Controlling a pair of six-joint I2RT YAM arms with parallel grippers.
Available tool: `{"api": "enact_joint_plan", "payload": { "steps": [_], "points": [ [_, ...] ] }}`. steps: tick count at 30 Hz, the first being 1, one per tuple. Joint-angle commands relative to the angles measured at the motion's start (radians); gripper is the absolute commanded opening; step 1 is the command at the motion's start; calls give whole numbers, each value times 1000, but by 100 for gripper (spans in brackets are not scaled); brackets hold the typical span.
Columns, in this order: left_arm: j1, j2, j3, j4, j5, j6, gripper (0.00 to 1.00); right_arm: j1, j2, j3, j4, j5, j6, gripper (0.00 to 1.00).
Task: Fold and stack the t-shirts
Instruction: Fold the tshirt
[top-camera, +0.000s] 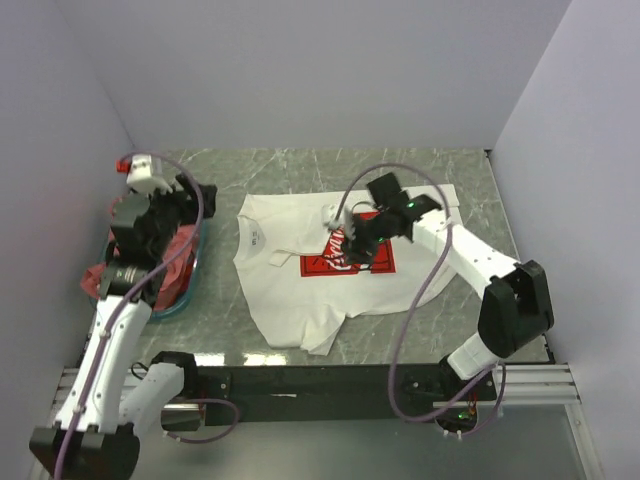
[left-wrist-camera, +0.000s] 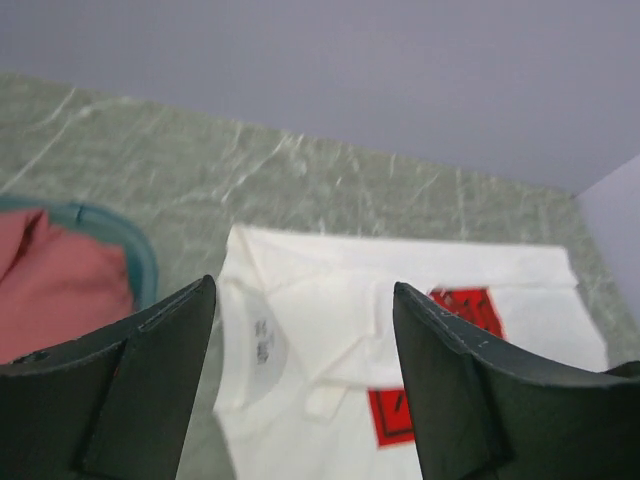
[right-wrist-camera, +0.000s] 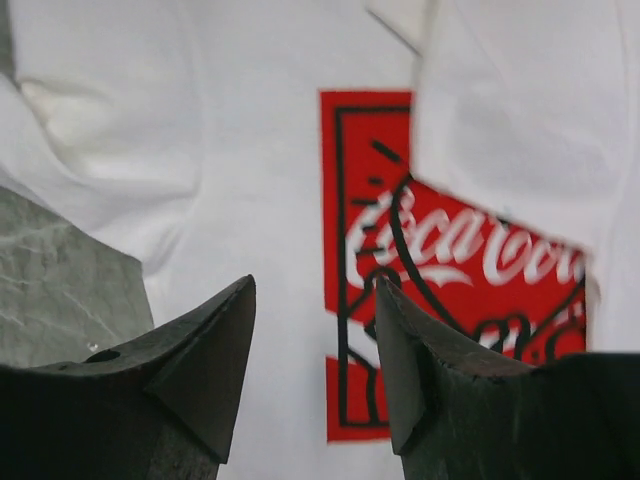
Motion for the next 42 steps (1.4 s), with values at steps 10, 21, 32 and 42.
{"api": "enact_joint_plan", "payload": {
  "steps": [10, 21, 32, 42],
  "points": [
    [-1, -313, -283, -113, -126, 108, 78, 230, 262, 115, 249, 406, -121, 54],
    [-3, -320, -272, -127, -128, 105, 77, 256, 426, 187, 289, 479, -131, 51],
    [-3, -310, -271, -127, -120, 103, 77, 256, 486, 214, 282, 485, -132, 41],
    [-1, -305, -272, -125, -114, 103, 77, 253, 394, 142, 294, 451, -144, 4]
  ]
}}
